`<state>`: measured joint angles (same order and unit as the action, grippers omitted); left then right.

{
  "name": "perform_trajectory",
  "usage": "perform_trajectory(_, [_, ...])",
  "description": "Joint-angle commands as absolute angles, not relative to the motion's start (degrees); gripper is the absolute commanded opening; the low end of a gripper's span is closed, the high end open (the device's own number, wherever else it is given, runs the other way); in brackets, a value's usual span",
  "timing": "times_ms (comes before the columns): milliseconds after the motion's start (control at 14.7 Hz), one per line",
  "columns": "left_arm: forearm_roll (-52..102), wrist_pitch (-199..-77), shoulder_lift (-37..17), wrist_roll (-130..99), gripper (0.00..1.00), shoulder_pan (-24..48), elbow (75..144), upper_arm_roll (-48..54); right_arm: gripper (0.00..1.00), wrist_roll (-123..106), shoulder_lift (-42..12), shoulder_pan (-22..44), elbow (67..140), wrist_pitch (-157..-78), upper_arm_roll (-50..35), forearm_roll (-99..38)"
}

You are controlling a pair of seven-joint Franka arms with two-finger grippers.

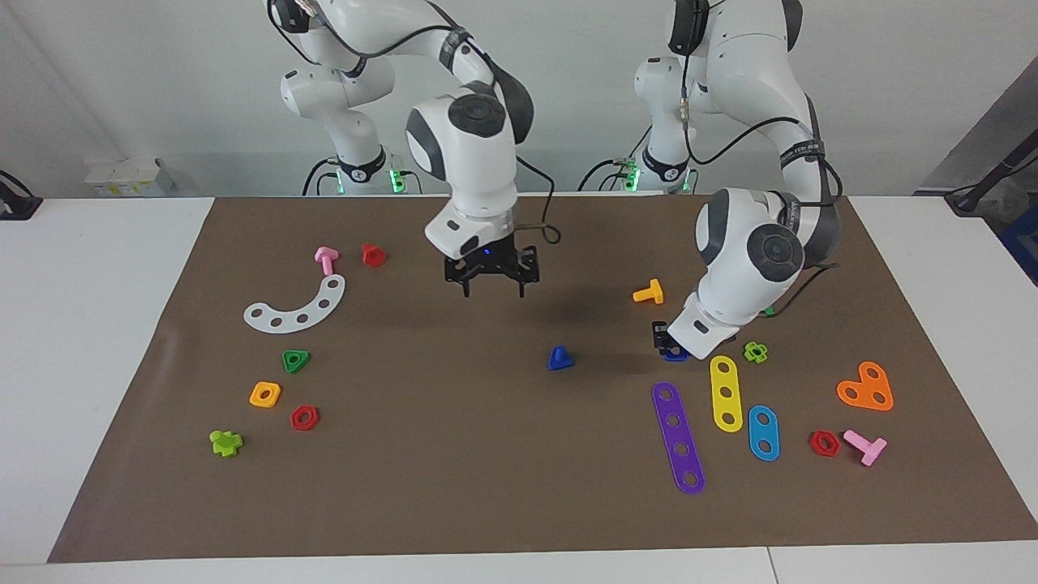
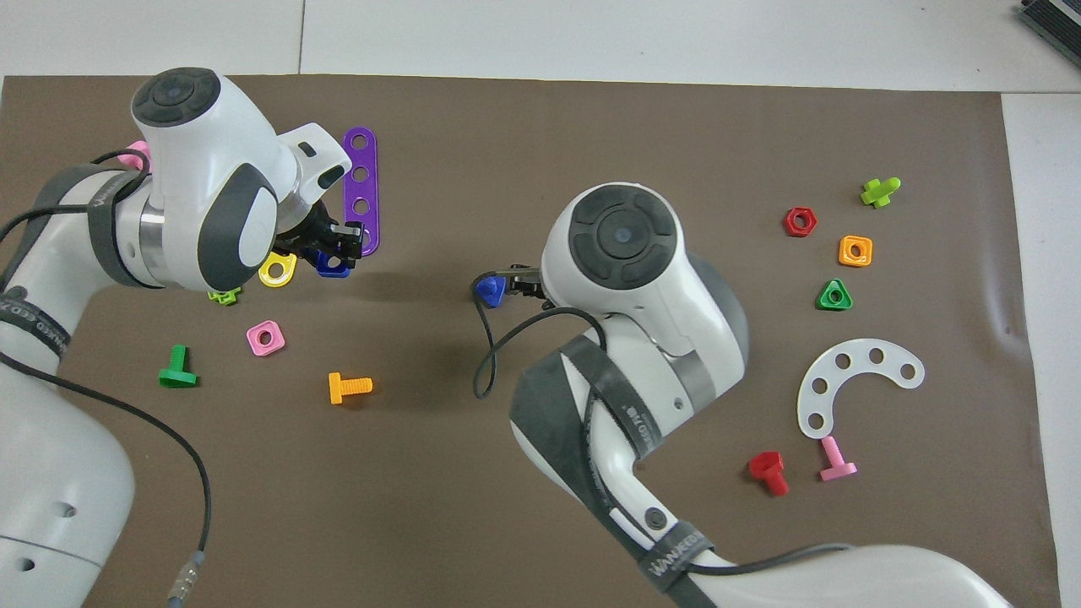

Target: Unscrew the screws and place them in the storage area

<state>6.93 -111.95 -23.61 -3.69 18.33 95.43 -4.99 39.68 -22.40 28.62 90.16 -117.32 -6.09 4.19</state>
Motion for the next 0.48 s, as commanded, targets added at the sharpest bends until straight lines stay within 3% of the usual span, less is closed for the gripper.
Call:
perform_trajectory(0, [8.17,-125.29,-17.85,-2.46,0.20,18.72,109.83,-4.83,1.00,44.10,-32.21,31.71,80.90,-118.56,-5.89,7.89])
perform_trajectory(136, [8.17,-127.88,-17.23,-2.46,0.40,18.90,112.23,-4.83,1.00,48.06,-38.91,33.04,74.73,-120.57,-6.15,12.37])
perform_trajectory(272, [8.17,-127.88,-17.23,-2.55,1.00,19.33,111.98,-4.83,1.00,47.90,-40.34,32.52,75.06,-126.79,-6.15,13.36])
perform_trajectory(408, [8.09,-127.27,-17.23,-2.55,1.00,19.42,111.36,-4.83,1.00,47.64,-40.87,32.17,76.28,-129.45,-6.15,13.88])
